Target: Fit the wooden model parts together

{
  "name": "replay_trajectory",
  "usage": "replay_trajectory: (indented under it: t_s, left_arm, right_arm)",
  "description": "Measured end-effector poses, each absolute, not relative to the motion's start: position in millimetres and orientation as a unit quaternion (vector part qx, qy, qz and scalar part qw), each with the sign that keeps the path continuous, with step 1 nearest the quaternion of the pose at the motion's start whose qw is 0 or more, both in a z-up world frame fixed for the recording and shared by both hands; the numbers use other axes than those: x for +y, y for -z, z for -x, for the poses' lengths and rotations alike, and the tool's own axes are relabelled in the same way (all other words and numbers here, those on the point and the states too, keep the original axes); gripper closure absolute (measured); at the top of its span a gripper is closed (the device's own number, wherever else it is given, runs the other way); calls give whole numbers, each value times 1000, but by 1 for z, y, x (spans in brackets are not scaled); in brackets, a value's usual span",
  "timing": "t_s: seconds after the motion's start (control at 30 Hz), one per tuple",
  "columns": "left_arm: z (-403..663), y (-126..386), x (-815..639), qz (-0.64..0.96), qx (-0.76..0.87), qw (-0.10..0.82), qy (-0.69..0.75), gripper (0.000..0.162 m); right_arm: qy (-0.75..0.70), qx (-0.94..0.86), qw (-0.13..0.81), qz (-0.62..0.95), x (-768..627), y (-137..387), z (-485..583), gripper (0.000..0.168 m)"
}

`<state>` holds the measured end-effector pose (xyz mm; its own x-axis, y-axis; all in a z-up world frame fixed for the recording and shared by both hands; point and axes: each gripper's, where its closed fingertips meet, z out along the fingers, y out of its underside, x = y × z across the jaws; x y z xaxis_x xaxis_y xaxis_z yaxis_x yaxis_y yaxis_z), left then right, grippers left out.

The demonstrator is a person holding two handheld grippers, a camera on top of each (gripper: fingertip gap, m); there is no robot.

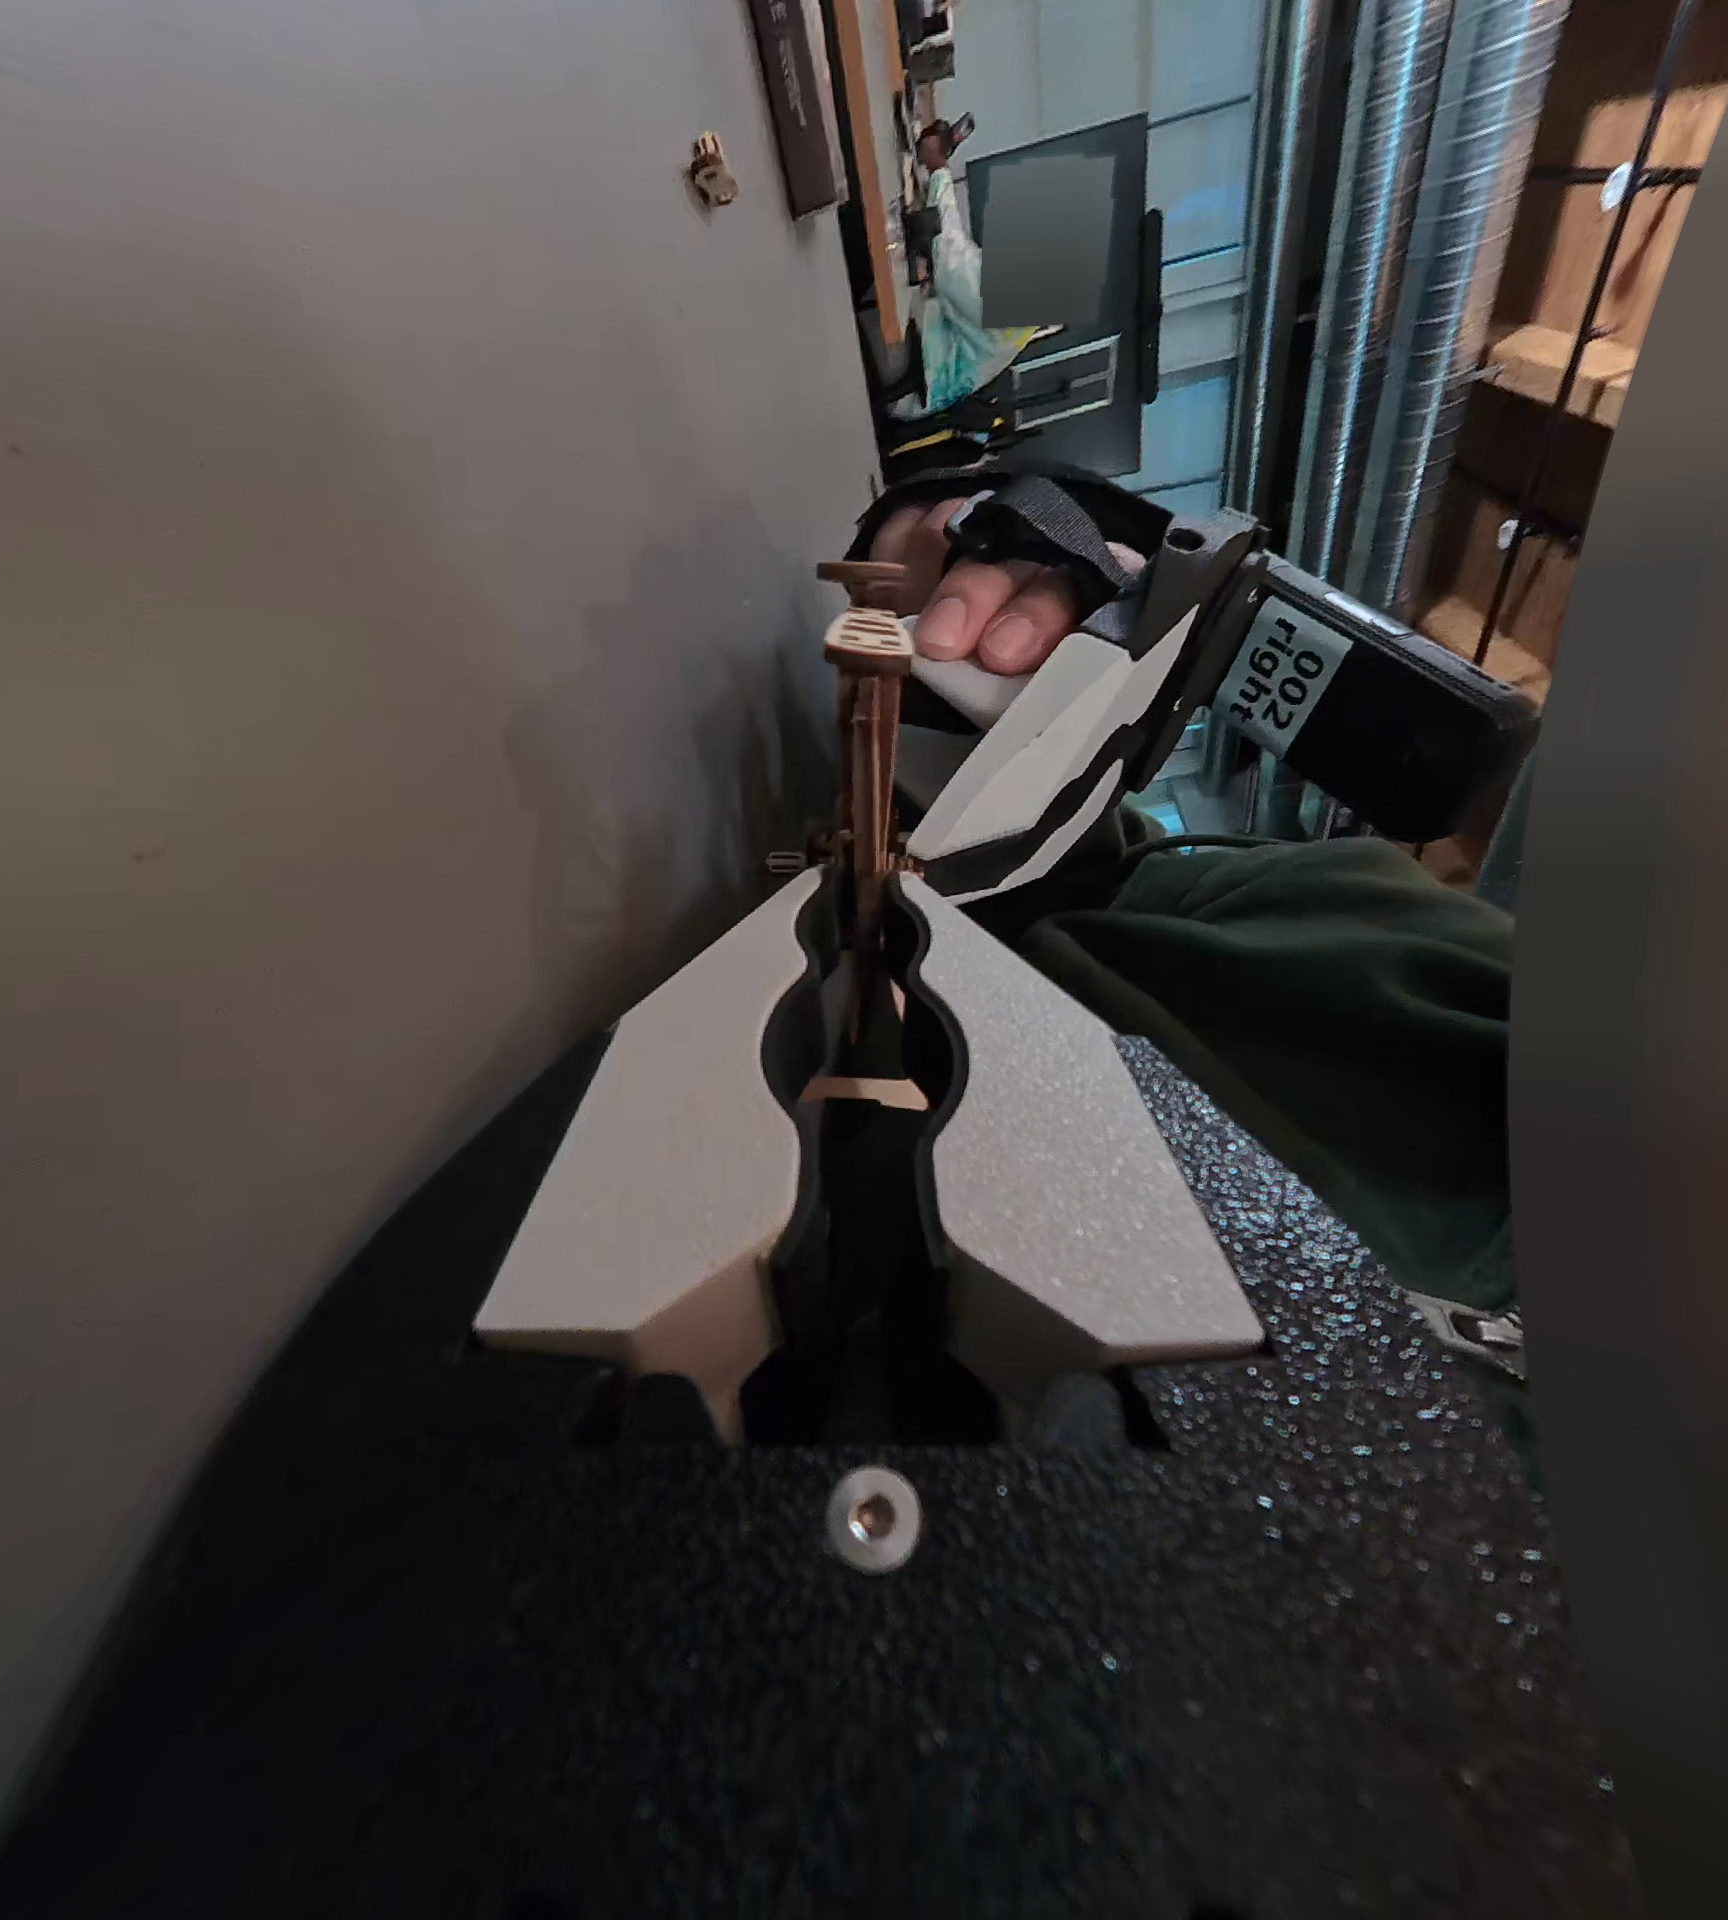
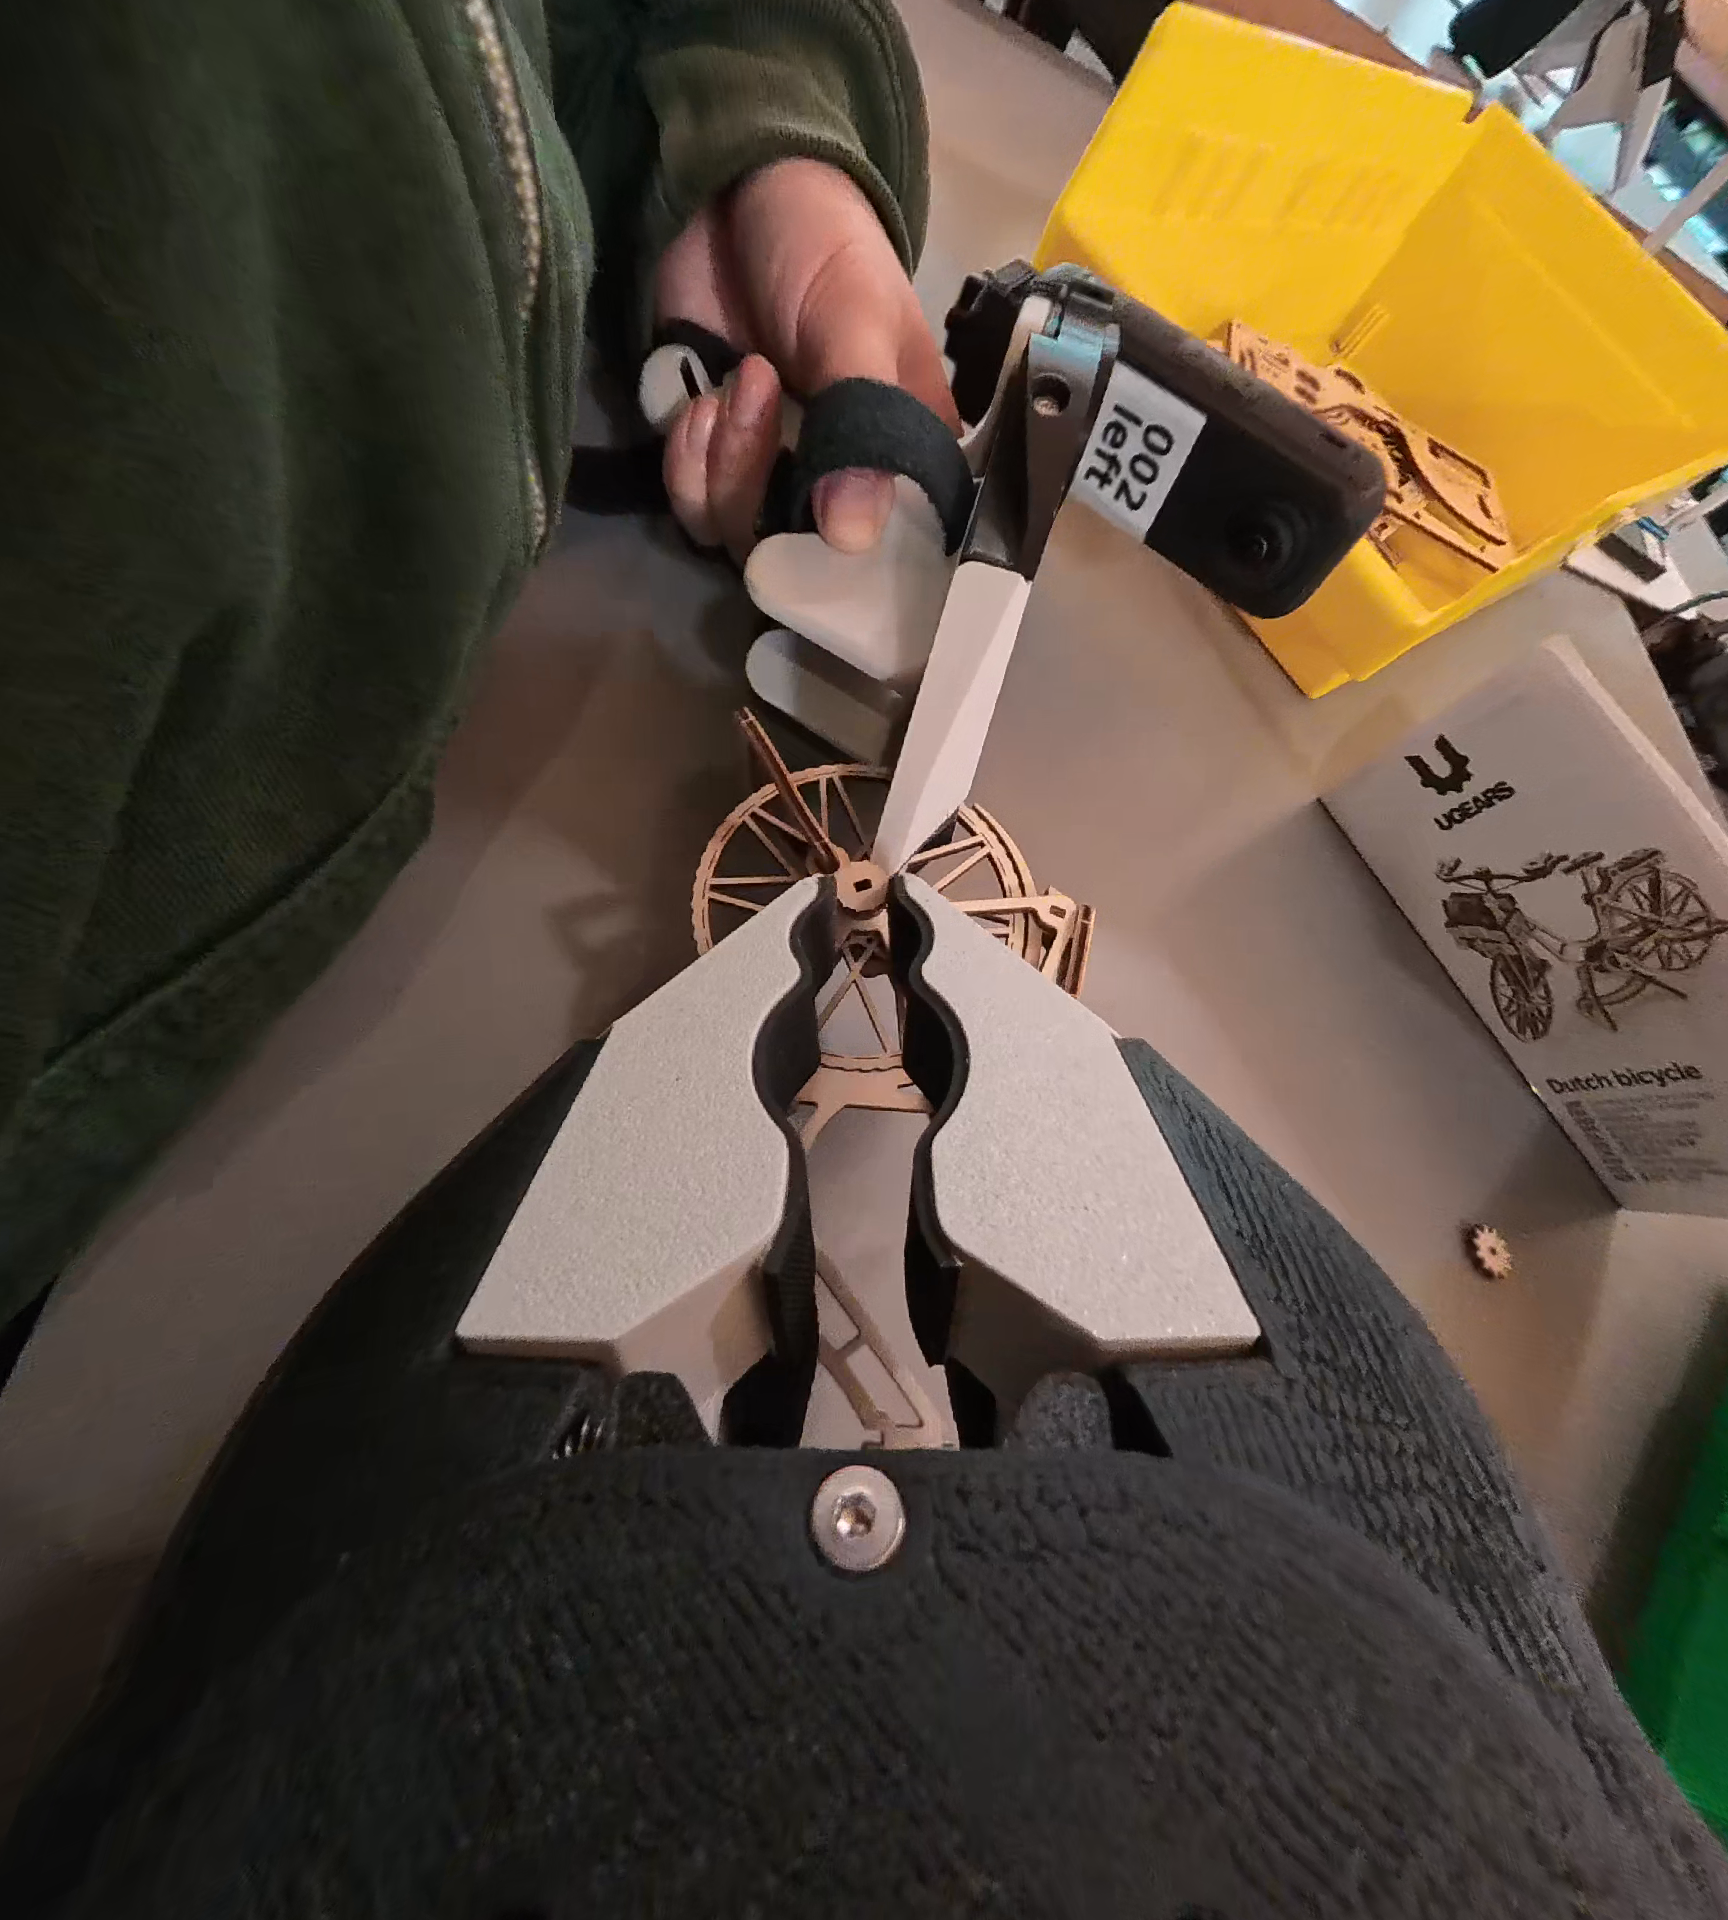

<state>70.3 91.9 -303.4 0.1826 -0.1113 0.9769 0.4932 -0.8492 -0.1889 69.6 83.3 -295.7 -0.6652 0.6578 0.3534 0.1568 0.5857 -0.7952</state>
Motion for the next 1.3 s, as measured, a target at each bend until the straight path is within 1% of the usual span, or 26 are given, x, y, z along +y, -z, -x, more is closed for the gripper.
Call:
replay_trajectory:
  t_s: [0.17, 0.67, 1.13, 1.3]
  left_arm:
    - [-73, 306, 90, 738, -122, 236, 620, 156]
    - [-81, 310, 84, 753, -95, 220, 613, 157]
    - [-81, 312, 84, 761, -99, 219, 603, 156]
    - [-81, 311, 84, 756, -99, 221, 609, 156]
  right_arm:
    - [-388, -825, 329, 244, 84, 298, -72, 160]
    - [-420, -833, 241, 269, 78, 304, -80, 160]
    - [-422, -833, 215, 286, 79, 308, -79, 160]
    - [-429, -827, 223, 287, 78, 305, -79, 160]
